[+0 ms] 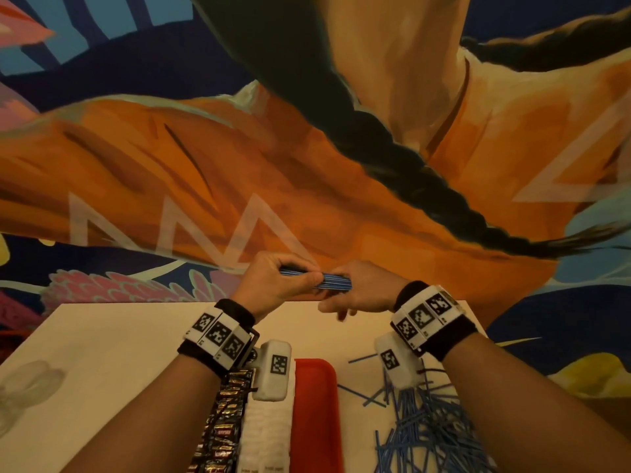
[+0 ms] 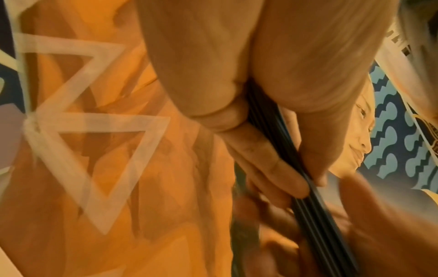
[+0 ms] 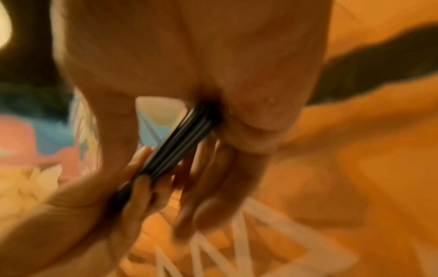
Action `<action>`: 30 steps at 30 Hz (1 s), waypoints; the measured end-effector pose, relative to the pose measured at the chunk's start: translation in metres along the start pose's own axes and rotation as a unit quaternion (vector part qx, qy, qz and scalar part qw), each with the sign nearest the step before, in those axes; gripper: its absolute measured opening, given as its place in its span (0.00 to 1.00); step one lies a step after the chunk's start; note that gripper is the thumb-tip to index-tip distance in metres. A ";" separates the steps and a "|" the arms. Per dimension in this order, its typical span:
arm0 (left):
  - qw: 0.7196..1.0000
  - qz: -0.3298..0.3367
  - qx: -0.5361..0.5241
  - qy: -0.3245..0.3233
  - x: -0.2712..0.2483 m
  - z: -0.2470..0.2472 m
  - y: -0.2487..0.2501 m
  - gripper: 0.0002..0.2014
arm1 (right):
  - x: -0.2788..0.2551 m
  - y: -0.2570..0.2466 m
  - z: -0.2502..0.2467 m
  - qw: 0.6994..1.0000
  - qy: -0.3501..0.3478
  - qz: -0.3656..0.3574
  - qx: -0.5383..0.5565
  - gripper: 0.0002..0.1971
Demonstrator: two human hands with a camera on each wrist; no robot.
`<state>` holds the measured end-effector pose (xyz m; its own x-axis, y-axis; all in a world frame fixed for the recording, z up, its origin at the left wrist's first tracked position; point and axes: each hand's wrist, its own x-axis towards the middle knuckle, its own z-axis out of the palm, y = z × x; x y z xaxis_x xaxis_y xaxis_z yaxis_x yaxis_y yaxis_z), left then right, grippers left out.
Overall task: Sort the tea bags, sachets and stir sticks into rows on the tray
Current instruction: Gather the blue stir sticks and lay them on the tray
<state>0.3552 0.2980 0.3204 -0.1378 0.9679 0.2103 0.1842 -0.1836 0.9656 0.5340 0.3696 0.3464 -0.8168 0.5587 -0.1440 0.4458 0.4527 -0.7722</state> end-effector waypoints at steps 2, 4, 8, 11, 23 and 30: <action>1.000 -0.014 -0.024 0.005 -0.001 0.003 -0.002 0.06 | 0.003 -0.005 -0.001 0.990 0.022 0.034 -0.138 0.05; 0.997 -0.042 -0.060 0.034 -0.001 0.009 -0.003 0.05 | 0.007 -0.009 0.002 0.965 0.075 0.064 -0.242 0.06; 0.980 -0.135 -0.076 0.126 0.001 0.018 -0.012 0.14 | 0.006 -0.011 0.013 0.913 0.148 0.065 -0.374 0.07; 0.973 -0.127 -0.066 0.181 0.004 0.021 -0.020 0.16 | 0.008 -0.006 0.020 0.924 0.170 0.039 -0.340 0.08; 0.979 -0.070 -0.048 0.185 0.006 0.027 -0.021 0.16 | 0.026 0.000 0.041 0.886 0.297 -0.021 0.355 0.12; 0.975 -0.033 0.049 0.213 0.007 0.018 -0.024 0.19 | 0.014 0.012 0.030 0.993 0.096 0.023 0.071 0.21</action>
<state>0.3672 0.3120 0.2960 -0.5395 0.8144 0.2136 0.2516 -0.0862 0.9640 0.5171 0.3623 0.3162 -0.7065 0.7042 -0.0712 0.4139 0.3295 -0.8486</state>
